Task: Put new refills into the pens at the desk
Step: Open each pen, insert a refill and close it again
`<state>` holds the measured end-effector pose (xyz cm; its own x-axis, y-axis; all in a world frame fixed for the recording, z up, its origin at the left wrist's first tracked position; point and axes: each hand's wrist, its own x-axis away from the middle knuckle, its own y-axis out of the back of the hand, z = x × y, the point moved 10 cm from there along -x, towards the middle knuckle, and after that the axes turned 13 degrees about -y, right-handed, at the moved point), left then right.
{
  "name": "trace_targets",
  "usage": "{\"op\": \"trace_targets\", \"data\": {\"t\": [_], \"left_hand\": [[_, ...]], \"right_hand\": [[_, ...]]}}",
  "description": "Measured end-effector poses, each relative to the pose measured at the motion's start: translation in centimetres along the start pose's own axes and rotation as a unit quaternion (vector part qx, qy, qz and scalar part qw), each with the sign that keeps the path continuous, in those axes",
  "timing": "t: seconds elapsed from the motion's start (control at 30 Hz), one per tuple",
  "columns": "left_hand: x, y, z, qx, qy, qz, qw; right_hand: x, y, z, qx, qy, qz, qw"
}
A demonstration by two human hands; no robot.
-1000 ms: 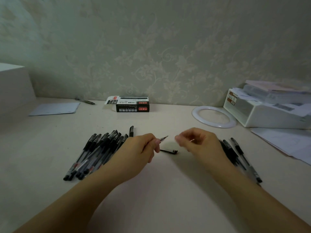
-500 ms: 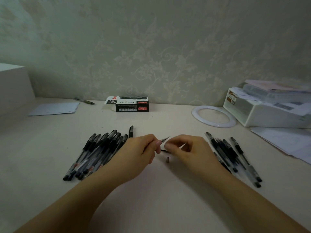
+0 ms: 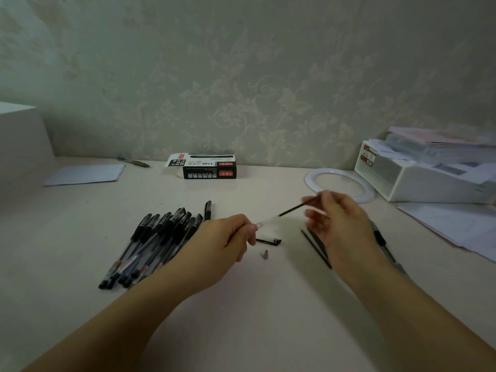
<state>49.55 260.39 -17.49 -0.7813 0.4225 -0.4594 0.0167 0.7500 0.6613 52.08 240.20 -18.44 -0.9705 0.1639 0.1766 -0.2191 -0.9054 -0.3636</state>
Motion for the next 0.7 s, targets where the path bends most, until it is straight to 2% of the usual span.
{"op": "trace_targets", "data": {"t": [0.07, 0.13, 0.17, 0.23, 0.3, 0.47, 0.7], "left_hand": [[0.0, 0.0, -0.1, 0.0, -0.004, 0.0, 1.0], [0.0, 0.0, -0.1, -0.004, -0.006, 0.001, 1.0], [0.0, 0.0, -0.1, -0.005, -0.006, 0.0, 1.0], [0.0, 0.0, 0.0, -0.003, -0.006, -0.003, 1.0], [0.0, 0.1, 0.0, -0.002, -0.007, -0.005, 1.0], [0.0, 0.1, 0.2, 0.0, -0.012, -0.008, 1.0], [-0.2, 1.5, 1.1, -0.051, 0.009, -0.002, 0.999]], "right_hand": [[-0.4, 2.1, 1.5, 0.032, 0.045, -0.064, 0.996], [-0.7, 2.7, 2.4, 0.159, 0.088, -0.1, 0.978], [-0.8, 2.3, 2.4, 0.244, 0.109, -0.101, 0.958], [-0.5, 0.9, 2.0, 0.407, 0.158, -0.094, 0.894], [0.0, -0.3, 1.4, 0.502, 0.203, -0.085, 0.836], [-0.1, -1.3, 0.1, 0.589, 0.218, -0.054, 0.776], [0.3, -1.8, 0.6, 0.6, 0.252, -0.054, 0.757]]}}
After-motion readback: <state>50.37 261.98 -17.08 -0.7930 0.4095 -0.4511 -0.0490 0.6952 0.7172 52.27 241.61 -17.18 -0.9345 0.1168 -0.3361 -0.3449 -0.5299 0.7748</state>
